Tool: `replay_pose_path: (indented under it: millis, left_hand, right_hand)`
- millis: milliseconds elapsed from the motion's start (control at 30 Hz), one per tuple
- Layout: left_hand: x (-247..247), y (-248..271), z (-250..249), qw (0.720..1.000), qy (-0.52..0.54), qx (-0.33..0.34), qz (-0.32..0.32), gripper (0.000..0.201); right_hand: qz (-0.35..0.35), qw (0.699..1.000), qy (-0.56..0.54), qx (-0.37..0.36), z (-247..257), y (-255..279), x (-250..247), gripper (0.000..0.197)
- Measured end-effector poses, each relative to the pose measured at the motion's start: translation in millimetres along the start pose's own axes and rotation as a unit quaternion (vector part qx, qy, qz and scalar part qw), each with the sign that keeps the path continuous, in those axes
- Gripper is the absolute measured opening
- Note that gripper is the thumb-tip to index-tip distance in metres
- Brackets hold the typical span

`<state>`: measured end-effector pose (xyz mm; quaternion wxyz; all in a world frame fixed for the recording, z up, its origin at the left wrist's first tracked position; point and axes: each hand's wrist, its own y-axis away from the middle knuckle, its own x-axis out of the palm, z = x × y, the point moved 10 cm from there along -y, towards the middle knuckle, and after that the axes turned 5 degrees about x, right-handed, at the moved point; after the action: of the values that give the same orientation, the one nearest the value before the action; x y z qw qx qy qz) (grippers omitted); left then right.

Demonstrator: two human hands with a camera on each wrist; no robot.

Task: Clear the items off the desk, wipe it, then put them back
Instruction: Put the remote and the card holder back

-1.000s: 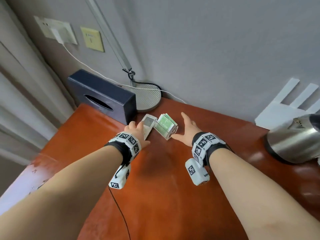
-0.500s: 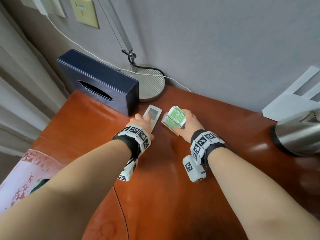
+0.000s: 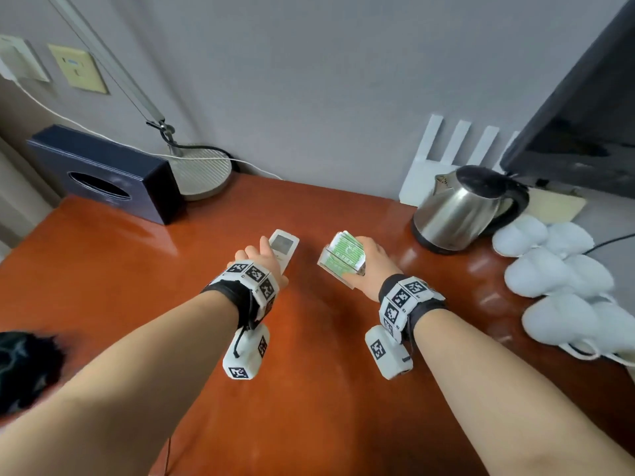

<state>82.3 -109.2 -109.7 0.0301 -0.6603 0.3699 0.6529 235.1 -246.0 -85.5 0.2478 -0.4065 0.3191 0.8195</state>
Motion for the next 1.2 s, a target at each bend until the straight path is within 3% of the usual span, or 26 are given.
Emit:
replay_pose_path:
  millis: [267,533,700,867,1100,1200]
  left_hand:
    - [77.4,95.7,-139.8,0.999,0.046,0.002,0.005,0.077]
    - [144.9,158.7,-296.0,0.996,-0.008,0.084,0.033,0.063]
    - [188.2,180.9,-359.8,0.990,-0.018,0.115,0.078,0.052]
    - [218.4,202.2,-402.7,0.981,-0.046,0.145,0.122,0.063]
    - [238.1,215.8,-445.2,0.967,-0.053,0.210,0.131,0.069]
    - [242.8,216.4,-452.2,0.968,-0.061,0.193,0.147,0.071]
  right_hand:
    - [-0.024,1.000,-0.008,0.001,-155.9,91.9,-70.2,0.063]
    - [-0.026,0.996,-0.028,0.079,-318.5,157.9,-123.3,0.062]
    - [-0.043,0.985,-0.043,0.159,-405.6,187.0,-135.0,0.062]
    - [-0.078,0.973,-0.071,0.204,-455.7,200.2,-141.9,0.061]
    - [-0.088,0.968,-0.084,0.222,-477.4,200.7,-137.5,0.062]
    - [-0.080,0.968,-0.090,0.220,-482.5,200.7,-132.7,0.063]
